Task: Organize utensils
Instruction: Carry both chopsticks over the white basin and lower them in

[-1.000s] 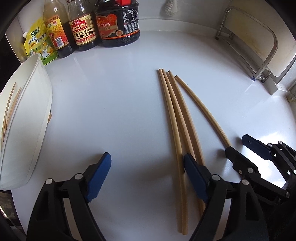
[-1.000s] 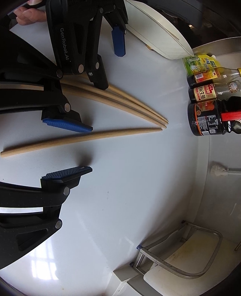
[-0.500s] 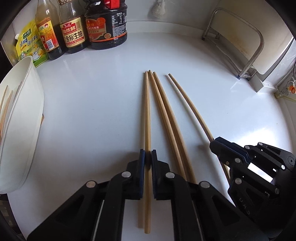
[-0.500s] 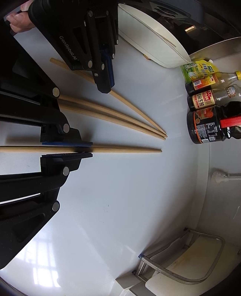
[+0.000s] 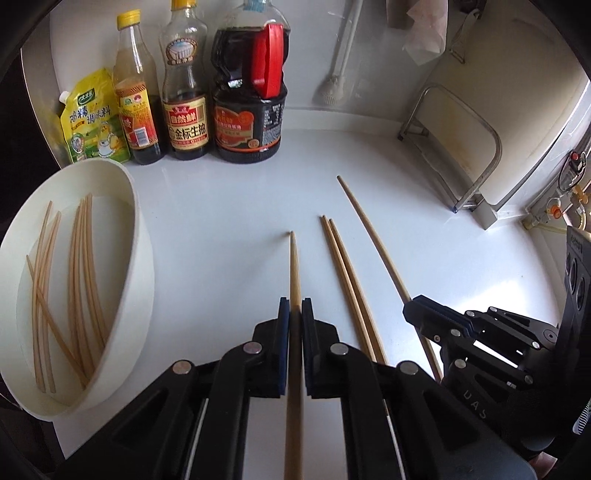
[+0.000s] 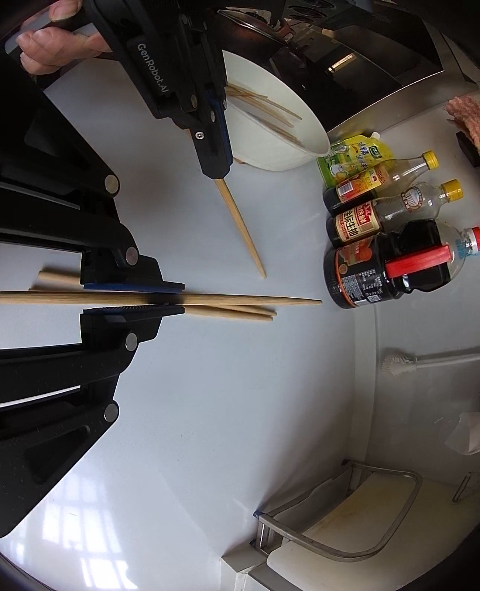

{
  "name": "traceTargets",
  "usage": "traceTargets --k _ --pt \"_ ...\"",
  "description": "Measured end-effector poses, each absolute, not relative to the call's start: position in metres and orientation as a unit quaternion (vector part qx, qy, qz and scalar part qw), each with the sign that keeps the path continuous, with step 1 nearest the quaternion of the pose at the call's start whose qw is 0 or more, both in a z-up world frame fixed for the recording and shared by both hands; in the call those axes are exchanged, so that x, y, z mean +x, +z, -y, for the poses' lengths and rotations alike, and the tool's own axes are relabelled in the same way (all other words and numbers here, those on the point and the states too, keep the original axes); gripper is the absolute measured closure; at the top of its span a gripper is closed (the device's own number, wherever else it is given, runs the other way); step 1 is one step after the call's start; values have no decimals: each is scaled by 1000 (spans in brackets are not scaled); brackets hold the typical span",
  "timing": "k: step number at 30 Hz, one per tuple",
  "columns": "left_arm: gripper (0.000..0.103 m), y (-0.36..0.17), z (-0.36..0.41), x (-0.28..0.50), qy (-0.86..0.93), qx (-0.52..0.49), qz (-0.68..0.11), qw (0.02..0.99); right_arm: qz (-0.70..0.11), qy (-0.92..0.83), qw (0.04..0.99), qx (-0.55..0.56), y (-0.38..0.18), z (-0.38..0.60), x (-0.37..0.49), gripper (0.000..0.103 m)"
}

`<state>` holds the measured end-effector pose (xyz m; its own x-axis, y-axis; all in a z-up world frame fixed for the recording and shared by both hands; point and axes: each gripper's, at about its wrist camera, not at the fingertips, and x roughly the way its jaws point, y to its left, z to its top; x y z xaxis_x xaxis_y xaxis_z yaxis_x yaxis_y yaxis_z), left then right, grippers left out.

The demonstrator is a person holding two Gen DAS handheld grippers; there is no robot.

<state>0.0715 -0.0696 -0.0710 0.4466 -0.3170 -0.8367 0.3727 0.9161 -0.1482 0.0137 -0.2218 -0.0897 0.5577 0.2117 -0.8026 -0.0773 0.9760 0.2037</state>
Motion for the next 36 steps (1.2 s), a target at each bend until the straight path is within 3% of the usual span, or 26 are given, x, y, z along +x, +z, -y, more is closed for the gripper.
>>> traceTargets --k 20,36 --pt "96 31 -25 91 -207 -19 -385 899 -410 124 902 60 -19 142 50 97" --pt "96 7 -155 143 -101 -31 -385 917 -453 217 864 24 -35 4 115 97"
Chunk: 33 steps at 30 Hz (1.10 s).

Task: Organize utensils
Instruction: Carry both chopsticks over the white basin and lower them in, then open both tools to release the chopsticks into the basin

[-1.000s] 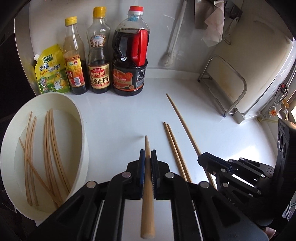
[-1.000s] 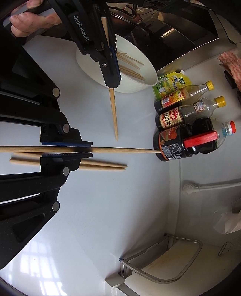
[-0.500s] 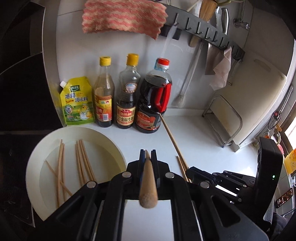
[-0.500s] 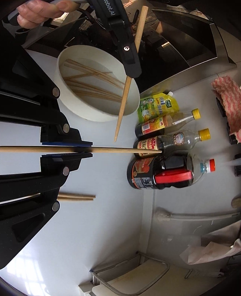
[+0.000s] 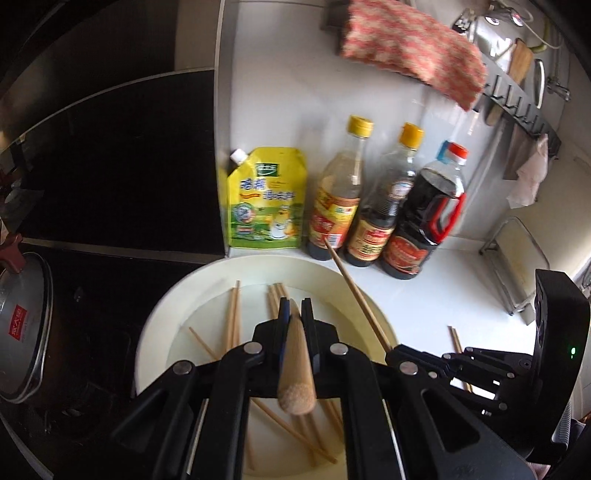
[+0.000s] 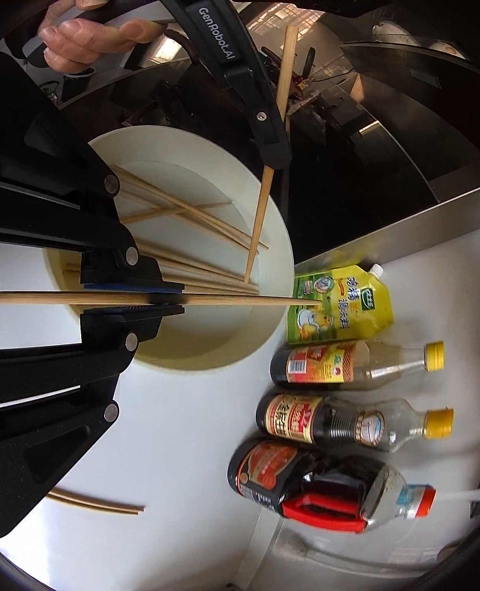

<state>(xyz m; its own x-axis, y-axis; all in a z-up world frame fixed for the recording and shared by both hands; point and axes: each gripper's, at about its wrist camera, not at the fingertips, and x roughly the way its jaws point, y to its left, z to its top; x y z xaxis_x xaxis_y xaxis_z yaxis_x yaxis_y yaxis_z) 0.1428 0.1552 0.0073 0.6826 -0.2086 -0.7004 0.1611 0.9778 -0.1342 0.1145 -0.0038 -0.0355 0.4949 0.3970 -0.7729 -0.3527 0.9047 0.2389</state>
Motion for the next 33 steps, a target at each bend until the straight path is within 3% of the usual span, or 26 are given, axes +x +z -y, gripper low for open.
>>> traceTargets --k 10,24,27,29,33 --pt "96 -34 -177 167 -81 -24 -409 909 -504 218 836 23 -63 -32 141 97" --pt "95 -93 -177 165 -74 -33 -504 860 -543 199 816 18 -89 -42 149 97" --pt "79 -91 -180 161 -67 -34 -502 862 -538 202 818 26 -87 -41 150 97" --pt "58 -87 -183 160 -62 -39 -495 866 -532 203 822 25 -84 -39 149 92" --pt "58 -78 -190 160 -51 -44 -489 870 -522 199 829 22 -76 -35 144 91"
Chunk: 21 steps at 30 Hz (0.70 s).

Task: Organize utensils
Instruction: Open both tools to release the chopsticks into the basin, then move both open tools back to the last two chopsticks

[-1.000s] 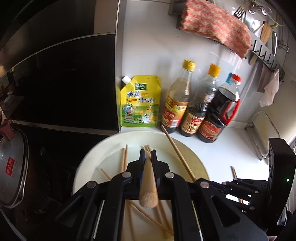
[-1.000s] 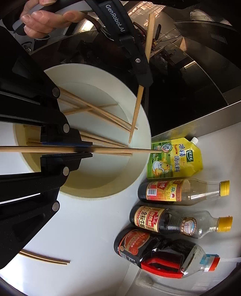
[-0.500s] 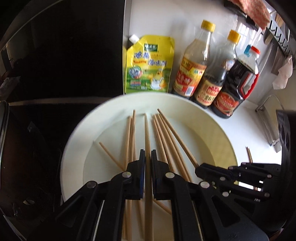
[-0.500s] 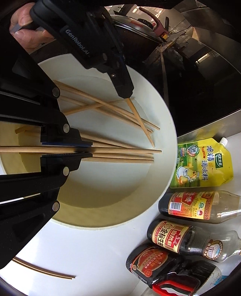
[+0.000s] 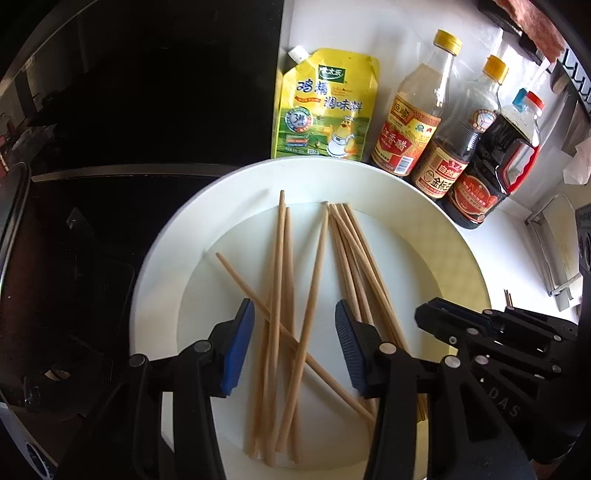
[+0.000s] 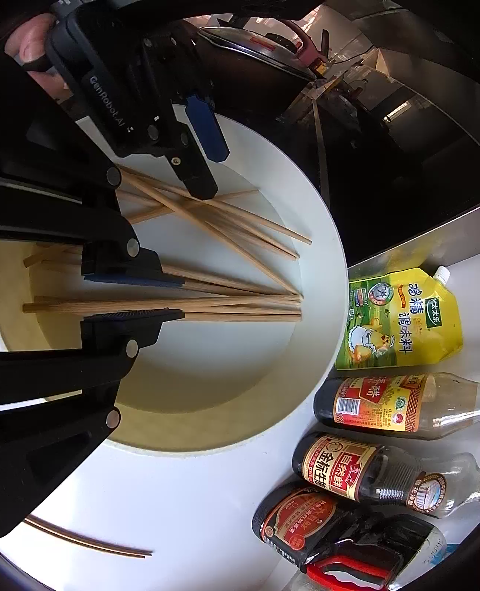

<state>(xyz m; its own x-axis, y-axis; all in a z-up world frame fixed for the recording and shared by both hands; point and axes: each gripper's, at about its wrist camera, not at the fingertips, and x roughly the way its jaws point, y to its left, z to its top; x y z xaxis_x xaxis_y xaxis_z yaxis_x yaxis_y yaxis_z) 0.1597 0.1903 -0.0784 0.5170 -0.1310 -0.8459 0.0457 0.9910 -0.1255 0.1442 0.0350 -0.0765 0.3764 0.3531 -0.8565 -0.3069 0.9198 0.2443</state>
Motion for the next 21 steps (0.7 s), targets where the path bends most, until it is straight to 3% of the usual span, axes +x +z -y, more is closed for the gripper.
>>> traceTargets --k 13,21 --pt "44 -60 -191 131 -34 -41 -479 876 -498 198 843 43 -56 -3 107 91" --pt "42 -49 -158 107 -54 -28 -472 880 -480 190 855 54 -45 30 73 91"
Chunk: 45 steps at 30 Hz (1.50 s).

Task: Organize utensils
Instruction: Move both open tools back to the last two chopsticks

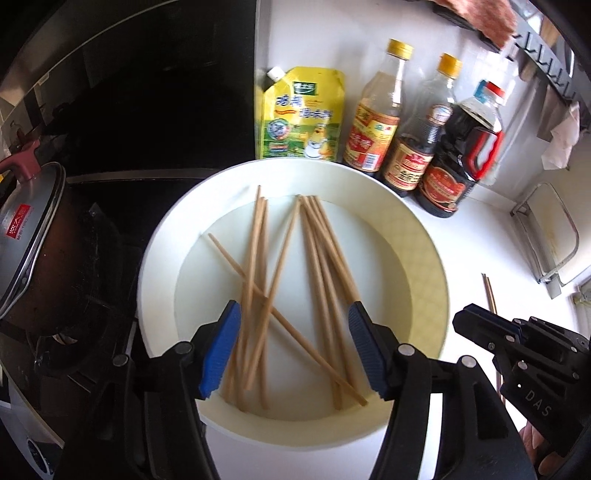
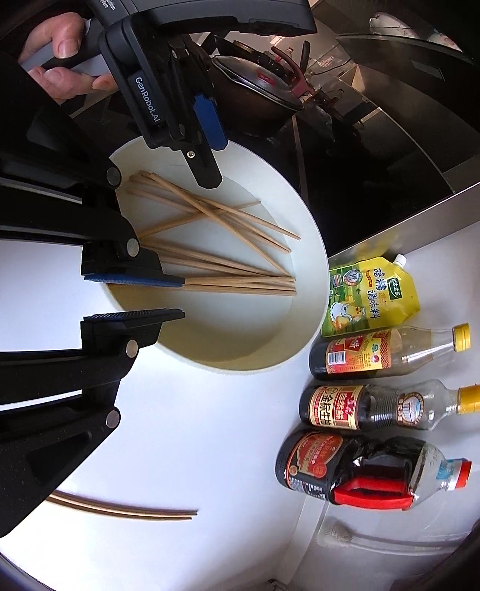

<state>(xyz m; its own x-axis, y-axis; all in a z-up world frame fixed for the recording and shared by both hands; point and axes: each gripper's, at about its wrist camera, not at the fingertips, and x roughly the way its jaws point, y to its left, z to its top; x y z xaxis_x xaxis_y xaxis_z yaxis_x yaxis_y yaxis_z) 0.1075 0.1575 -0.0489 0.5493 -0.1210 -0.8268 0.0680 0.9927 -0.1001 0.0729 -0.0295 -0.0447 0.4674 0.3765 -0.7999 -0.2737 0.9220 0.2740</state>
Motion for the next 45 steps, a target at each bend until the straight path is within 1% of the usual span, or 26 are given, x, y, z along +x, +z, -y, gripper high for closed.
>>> traceTargets --k 2,12,14,16,19,25,29,32,35,45 --pt "41 -46 -146 101 -62 -24 -469 880 -480 185 855 59 -44 40 66 91" --pt "39 -46 -85 79 -106 -7 -473 875 -483 137 861 83 -46 108 39 85" --pt "37 -48 -72 76 -116 -4 -474 873 -486 123 861 85 -49 124 34 82" --pt "36 -49 -60 73 -128 -3 -475 871 -490 112 860 88 -54 139 30 77" --pt "36 -54 -39 68 -143 3 -476 867 -497 90 858 93 -64 162 24 77" --pt "33 -67 -4 62 -163 8 -485 859 -511 52 855 76 -89 200 14 77" --pt "31 -76 14 59 -173 8 -492 853 -517 40 852 75 -106 218 11 71" --pt "28 -82 23 57 -173 12 -494 852 -518 36 853 52 -116 221 11 71" --pt "27 -88 31 56 -166 23 -497 851 -517 34 855 23 -126 217 10 71" --pt "26 -103 44 55 -158 32 -507 847 -518 41 854 20 -151 221 16 71"
